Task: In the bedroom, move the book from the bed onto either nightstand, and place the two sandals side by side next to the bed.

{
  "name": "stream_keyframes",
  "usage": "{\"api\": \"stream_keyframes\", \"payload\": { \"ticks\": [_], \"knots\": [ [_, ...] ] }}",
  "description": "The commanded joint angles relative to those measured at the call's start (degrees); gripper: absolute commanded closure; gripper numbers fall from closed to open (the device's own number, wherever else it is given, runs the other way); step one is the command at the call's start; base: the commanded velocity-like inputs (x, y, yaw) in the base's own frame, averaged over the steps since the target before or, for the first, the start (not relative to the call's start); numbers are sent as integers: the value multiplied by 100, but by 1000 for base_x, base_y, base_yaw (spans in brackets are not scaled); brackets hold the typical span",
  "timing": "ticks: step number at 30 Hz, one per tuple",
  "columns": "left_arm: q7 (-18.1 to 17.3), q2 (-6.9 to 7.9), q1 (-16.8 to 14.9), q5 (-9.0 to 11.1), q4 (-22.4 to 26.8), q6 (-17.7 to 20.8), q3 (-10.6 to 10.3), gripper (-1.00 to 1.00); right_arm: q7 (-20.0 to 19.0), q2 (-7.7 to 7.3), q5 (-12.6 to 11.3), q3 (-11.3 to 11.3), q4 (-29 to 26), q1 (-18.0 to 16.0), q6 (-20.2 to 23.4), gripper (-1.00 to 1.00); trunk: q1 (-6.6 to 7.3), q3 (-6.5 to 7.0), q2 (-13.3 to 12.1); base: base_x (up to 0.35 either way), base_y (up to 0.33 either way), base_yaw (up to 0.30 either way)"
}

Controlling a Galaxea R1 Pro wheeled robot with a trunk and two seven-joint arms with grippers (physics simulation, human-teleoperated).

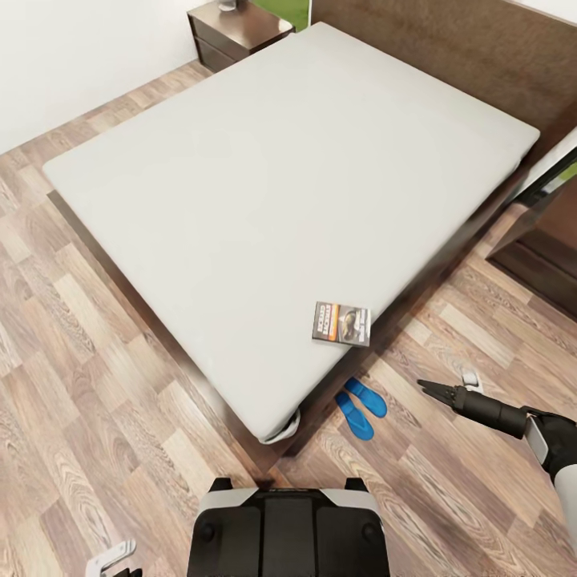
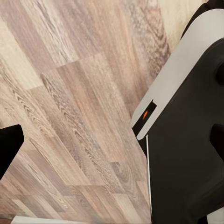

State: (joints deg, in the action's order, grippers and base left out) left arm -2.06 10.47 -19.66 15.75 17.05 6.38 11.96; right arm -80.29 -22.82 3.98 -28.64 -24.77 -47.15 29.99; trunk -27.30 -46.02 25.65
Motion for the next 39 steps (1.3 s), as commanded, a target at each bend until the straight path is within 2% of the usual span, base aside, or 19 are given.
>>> {"api": "stream_keyframes", "payload": {
  "ticks": [1, 16, 27, 39],
  "knots": [
    [-16, -1, 2, 42, 10, 40, 27, -100, -50, -15, 42, -39, -3, -5, 62, -100, -2, -15, 8, 0, 0, 0],
    [9, -57, -1, 41, 11, 38, 34, -100, -580, -255, 44, -33, -8, -5, 72, -100, -2, -156, 8, 0, 0, 0],
    [38, -114, -3, 39, 10, 45, 35, -100, -799, -289, 54, -27, -17, -5, 174, -100, -2, -259, 8, 0, 0, 0],
    [338, -197, -2, 27, 14, 47, 35, -100, -851, -288, 82, -28, -98, 3, 280, -100, -2, -372, 8, 0, 0, 0]
  ]
}}
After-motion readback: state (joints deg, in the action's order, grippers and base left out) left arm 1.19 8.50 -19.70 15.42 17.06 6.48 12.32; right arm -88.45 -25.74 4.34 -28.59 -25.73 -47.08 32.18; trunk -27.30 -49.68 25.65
